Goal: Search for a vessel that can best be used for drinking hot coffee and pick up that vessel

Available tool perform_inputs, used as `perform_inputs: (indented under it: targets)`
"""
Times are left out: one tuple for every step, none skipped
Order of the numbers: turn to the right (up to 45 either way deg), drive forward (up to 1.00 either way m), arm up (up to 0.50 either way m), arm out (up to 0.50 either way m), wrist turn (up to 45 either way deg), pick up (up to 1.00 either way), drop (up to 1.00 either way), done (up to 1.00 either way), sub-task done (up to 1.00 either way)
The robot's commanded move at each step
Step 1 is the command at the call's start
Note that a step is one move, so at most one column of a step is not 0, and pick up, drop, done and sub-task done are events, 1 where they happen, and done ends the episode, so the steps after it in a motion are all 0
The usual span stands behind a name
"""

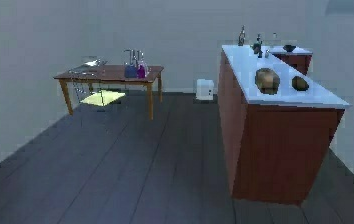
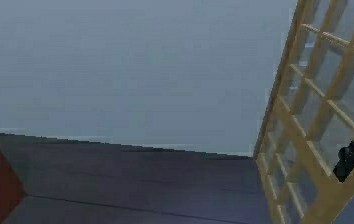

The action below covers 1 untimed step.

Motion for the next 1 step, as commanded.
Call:
perform_inputs:
  targets:
    - [0.0,1.0,0.0,0.0,0.0,0.0,0.0,0.0,0.0]
